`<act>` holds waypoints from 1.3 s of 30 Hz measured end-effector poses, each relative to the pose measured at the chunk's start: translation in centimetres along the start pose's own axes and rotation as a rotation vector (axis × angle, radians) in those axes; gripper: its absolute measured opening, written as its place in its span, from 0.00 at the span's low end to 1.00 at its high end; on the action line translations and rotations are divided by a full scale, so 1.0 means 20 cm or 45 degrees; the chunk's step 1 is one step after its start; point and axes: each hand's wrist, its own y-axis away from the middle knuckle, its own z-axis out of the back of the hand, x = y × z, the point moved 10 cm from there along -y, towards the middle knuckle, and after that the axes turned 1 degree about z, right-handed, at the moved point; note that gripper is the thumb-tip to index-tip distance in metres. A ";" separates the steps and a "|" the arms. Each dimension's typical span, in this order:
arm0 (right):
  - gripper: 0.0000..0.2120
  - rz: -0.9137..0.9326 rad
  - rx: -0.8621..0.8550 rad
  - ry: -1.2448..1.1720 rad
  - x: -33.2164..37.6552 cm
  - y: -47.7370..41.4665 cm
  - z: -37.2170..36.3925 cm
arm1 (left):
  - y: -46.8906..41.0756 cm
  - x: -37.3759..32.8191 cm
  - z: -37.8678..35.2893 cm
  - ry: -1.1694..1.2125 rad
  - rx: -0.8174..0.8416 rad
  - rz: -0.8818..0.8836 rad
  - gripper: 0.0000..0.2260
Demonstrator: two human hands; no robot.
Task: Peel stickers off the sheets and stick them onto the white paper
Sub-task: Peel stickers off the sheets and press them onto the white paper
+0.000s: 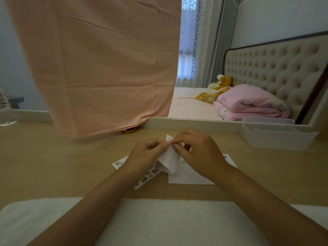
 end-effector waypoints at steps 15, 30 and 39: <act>0.06 -0.213 -0.151 -0.151 -0.02 0.01 0.02 | 0.00 0.01 0.04 0.096 -0.134 0.024 0.05; 0.06 -0.309 0.005 -0.249 -0.07 0.00 -0.02 | 0.01 0.00 0.02 0.080 -0.096 0.013 0.05; 0.06 -0.365 -0.052 -0.317 -0.07 0.01 0.00 | 0.02 -0.04 0.02 0.054 -0.125 -0.103 0.04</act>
